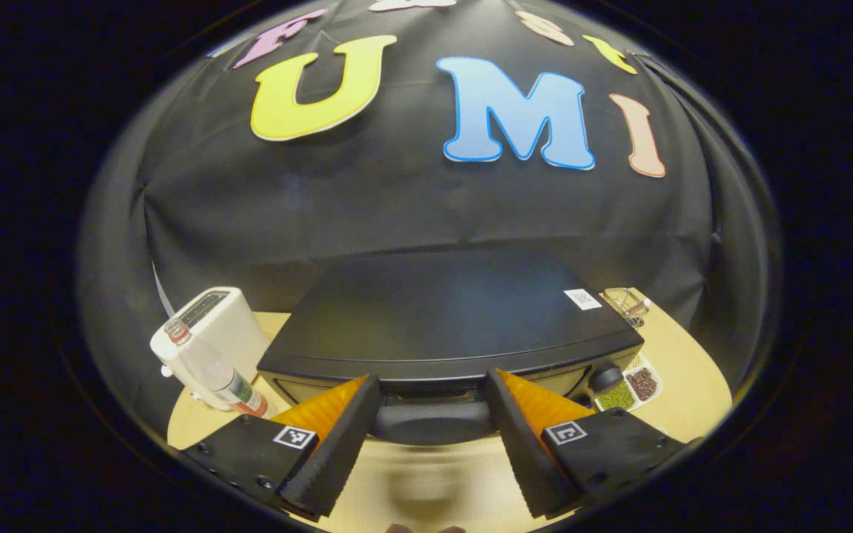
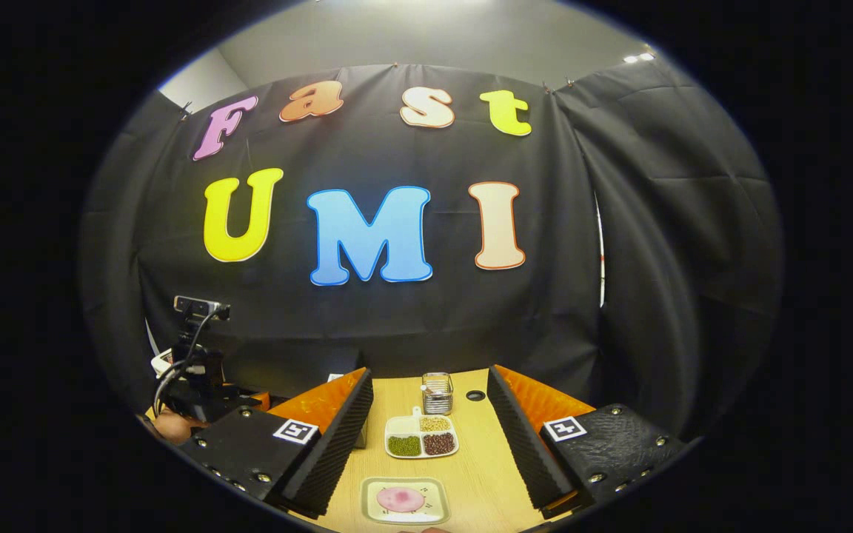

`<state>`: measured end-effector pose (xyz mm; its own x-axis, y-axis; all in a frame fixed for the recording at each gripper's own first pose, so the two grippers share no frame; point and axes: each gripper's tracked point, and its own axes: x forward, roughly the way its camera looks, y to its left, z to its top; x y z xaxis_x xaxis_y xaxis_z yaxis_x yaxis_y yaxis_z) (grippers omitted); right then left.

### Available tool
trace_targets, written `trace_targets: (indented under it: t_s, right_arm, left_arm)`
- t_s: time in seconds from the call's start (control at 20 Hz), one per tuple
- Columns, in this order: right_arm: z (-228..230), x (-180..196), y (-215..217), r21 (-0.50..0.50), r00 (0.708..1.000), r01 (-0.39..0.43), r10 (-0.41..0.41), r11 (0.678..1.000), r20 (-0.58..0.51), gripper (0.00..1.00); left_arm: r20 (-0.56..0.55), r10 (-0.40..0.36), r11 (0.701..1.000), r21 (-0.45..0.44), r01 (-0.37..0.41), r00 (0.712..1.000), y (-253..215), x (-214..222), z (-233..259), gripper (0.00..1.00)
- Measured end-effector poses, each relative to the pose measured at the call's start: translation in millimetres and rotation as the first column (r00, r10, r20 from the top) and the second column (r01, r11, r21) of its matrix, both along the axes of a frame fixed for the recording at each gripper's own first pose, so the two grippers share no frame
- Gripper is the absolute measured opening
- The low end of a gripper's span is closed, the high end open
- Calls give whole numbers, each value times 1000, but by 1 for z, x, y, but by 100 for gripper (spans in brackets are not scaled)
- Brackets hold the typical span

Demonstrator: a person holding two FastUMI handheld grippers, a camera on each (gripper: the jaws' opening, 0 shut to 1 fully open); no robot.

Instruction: Open the electric oven with the left hand, put the food in, and close the electric oven.

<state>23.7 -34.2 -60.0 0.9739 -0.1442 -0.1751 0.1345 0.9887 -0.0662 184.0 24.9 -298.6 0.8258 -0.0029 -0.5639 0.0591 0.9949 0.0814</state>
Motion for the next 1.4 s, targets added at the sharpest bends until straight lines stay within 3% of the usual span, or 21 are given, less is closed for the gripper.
trace_targets:
  t_s: [0.05,0.3,0.5,0.6,0.65,0.8,0.95,1.3,1.4]
  right_arm:
    - [-1,1,3,1,1000,-7,7,1000,-2,95]
    - [-6,1,14,9,999,-35,35,999,-8,95]
    - [-9,-2,18,13,999,-48,48,999,-7,95]
    - [-12,-4,18,22,999,-49,49,999,-14,95]
    - [-15,-6,19,27,998,-52,53,998,-21,95]
    - [-21,-10,17,33,998,-48,49,998,-36,95]
    - [-25,-13,17,45,998,-44,46,998,-47,95]
    - [-33,-18,16,29,996,-45,47,999,-74,95]
    - [-35,-19,15,17,996,-46,47,999,-80,95]
  left_arm:
    - [4,10,1000,-17,-10,1000,0,-4,-2,100]
    - [-21,14,1000,-22,-15,1000,1,-25,-2,100]
    - [-46,24,999,-40,-26,999,2,-54,-10,94]
    - [-55,33,997,-61,-36,998,2,-68,-15,100]
    - [-61,30,997,-63,-34,998,2,-76,-19,94]
    - [-80,19,998,-51,-23,997,4,-96,-28,100]
    - [-101,20,998,-50,-25,995,4,-112,-41,98]
    - [-266,64,996,-42,-78,962,21,-166,-106,100]
    - [-252,86,992,-65,-106,964,29,-171,-97,98]
